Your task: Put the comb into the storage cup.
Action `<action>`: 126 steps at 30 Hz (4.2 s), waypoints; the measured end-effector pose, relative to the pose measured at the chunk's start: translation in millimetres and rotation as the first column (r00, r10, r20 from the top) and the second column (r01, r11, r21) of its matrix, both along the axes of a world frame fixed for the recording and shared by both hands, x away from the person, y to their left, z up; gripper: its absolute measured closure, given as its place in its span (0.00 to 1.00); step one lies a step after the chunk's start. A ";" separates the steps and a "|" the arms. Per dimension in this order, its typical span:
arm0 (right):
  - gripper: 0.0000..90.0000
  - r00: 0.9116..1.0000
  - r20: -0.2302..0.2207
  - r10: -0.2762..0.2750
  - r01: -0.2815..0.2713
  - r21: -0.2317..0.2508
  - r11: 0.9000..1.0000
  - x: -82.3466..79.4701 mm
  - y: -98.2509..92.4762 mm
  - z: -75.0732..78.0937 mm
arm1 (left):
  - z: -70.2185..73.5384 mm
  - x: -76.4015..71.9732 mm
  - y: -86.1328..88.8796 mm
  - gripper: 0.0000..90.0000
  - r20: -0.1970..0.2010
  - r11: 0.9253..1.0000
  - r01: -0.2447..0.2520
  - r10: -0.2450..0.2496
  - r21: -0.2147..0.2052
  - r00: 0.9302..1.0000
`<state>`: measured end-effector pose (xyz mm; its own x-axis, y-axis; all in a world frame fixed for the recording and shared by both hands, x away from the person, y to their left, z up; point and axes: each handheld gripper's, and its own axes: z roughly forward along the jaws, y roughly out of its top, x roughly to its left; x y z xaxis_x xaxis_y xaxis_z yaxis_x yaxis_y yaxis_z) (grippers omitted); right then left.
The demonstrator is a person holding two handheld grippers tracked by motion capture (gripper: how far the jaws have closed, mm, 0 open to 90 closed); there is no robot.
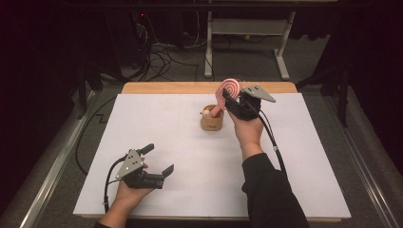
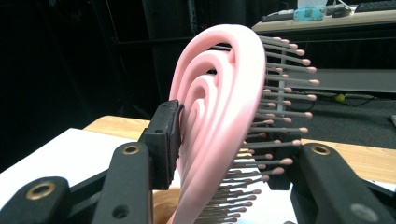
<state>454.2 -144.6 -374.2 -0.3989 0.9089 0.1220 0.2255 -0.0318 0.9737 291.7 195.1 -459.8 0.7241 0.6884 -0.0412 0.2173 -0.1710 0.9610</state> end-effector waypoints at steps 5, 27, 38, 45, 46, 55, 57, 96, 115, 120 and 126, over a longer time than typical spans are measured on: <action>0.61 1.000 -0.006 -0.010 0.010 -0.005 1.000 -1.4 -4.1 -3.1 | 0.0 -0.1 -0.1 0.00 0.001 1.000 0.001 -0.001 -0.001 1.000; 0.52 0.999 -0.036 -0.024 0.023 -0.022 0.999 -3.5 -17.4 -8.6 | -0.1 0.3 0.6 0.00 0.003 1.000 -0.001 0.001 0.001 1.000; 0.50 0.998 -0.052 -0.033 0.032 -0.019 0.999 -5.0 -24.3 -13.5 | 0.0 0.2 0.2 0.00 0.003 1.000 -0.001 0.001 0.001 1.000; 0.48 0.998 -0.056 -0.033 0.032 -0.022 0.999 -5.3 -24.8 -15.0 | 0.5 -0.2 0.4 0.00 0.006 1.000 0.000 0.000 0.002 1.000; 0.47 0.998 -0.057 -0.034 0.033 -0.020 0.999 -5.3 -24.9 -15.2 | 0.4 -0.2 0.4 0.00 0.006 1.000 0.000 0.000 0.002 1.000; 0.36 0.997 -0.067 -0.027 0.027 -0.003 1.000 -4.4 -29.0 -16.6 | 0.4 -0.2 0.1 0.00 0.007 1.000 0.002 -0.002 0.004 1.000; 0.34 0.997 -0.068 -0.024 0.024 0.006 1.000 -4.5 -29.8 -16.2 | 0.3 -0.2 0.1 0.00 0.007 1.000 0.003 -0.003 0.006 1.000; 0.00 0.996 -0.089 0.016 -0.020 -0.039 0.999 -8.1 -37.8 -12.8 | -0.6 1.1 -0.2 0.00 0.003 1.000 0.003 -0.003 0.007 1.000; 0.00 0.995 -0.090 0.048 -0.057 -0.100 0.993 -36.9 -44.7 -19.8 | -2.0 4.7 3.2 0.00 -0.022 1.000 0.007 -0.007 -0.003 1.000; 0.00 0.994 -0.090 0.068 -0.078 -0.122 0.989 -51.2 -45.2 -31.4 | -1.9 6.4 6.1 0.00 -0.032 1.000 0.000 -0.001 -0.022 0.999; 0.00 0.990 -0.108 0.085 -0.101 -0.156 0.983 -66.4 -48.4 -48.7 | -1.7 7.7 9.0 0.00 -0.037 1.000 -0.008 0.007 -0.029 0.999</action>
<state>387.8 -193.0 -422.9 -0.4759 0.8792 0.0215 0.3170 0.1486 0.9367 299.4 204.1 -461.5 0.7164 0.6921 -0.0882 0.2540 -0.1409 0.9569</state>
